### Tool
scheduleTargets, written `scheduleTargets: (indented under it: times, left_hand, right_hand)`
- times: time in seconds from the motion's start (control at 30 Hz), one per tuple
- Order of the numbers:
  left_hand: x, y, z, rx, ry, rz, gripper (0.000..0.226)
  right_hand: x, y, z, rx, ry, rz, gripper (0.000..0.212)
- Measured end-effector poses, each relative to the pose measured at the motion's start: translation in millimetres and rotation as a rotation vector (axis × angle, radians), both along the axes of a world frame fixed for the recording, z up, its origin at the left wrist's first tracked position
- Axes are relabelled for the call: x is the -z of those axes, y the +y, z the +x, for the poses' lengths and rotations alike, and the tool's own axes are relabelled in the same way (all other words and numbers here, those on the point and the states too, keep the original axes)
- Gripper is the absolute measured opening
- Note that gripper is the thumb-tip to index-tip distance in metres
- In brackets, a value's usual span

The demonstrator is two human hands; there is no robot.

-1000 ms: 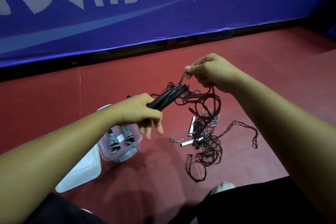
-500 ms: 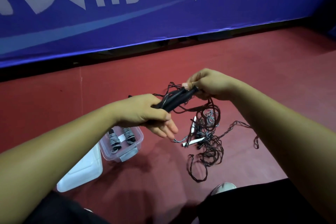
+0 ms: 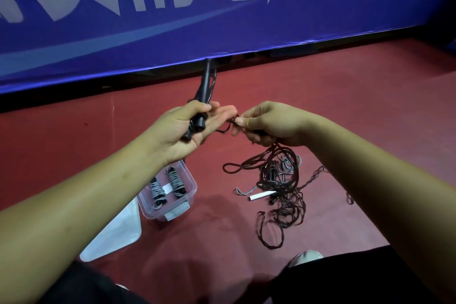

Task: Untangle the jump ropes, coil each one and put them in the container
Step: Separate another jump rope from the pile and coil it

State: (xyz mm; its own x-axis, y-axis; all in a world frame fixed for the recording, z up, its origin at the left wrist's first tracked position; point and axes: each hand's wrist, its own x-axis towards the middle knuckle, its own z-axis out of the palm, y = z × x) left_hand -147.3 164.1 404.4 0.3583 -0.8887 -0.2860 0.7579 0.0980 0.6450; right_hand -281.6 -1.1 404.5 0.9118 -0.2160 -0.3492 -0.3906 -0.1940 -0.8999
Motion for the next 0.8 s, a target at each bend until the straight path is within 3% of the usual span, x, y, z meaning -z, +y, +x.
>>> scheduleTargets:
  times: [0.27,0.37,0.47,0.7,0.8]
  left_hand:
    - [-5.4,2.5,8.7,0.065,-0.224,0.272,0.010]
    - [-2.8,2.8,6.5,0.055,-0.215,0.276,0.018]
    - [1.0,1.7,4.8,0.019,-0.233,0.267,0.024]
    - [-2.4,1.2,4.5,0.012,-0.203,0.182,0.013]
    - [0.0,-2.2,8.3,0.028,-0.435,0.238,0.009]
  right_hand:
    - [-24.3,9.0,-7.6,0.009,-0.012,-0.315,0.028]
    - [-26.8,15.8,-7.7,-0.059,0.036,-0.420,0.027]
    - [-29.6,18.0,-9.6,-0.076,0.058,-0.372,0.027]
    - [-36.6,22.9,-13.1,-0.131,0.061,-0.283,0.028]
    - [-39.6,22.2,-13.4,-0.125,0.072,-0.246,0.025]
